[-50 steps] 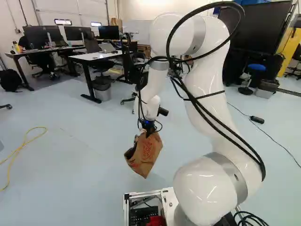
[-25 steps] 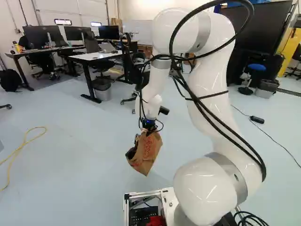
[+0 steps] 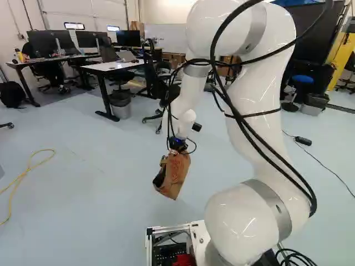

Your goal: Pick up the grocery bag from the ground

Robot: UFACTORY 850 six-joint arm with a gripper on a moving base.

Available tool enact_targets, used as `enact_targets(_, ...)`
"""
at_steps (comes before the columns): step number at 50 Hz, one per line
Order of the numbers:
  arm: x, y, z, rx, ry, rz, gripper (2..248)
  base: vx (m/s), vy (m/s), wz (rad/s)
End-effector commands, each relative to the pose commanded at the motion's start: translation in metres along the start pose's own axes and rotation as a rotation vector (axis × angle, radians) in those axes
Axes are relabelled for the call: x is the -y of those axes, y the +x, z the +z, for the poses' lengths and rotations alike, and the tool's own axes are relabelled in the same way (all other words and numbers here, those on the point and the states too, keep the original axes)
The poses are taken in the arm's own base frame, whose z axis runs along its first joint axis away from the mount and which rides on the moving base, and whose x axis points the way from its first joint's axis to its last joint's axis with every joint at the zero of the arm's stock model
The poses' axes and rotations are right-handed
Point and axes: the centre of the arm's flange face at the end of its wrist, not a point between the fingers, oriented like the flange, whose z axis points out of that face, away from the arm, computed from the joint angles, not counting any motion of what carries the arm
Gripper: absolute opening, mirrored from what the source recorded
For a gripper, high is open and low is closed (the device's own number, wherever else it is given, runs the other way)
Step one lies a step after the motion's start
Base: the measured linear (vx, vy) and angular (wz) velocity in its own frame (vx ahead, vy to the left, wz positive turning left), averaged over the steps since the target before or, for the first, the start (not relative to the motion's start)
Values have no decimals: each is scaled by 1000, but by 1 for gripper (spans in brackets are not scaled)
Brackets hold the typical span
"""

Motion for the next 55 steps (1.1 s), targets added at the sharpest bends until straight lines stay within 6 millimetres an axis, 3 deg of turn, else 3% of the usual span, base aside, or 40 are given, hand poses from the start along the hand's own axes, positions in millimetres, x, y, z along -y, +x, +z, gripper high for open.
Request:
enact_targets(27,-22,-1,-51,-163,121,-137,25,0,0,0)
enact_targets(55,-59,-14,-113,-434,211,-325,25,0,0,0)
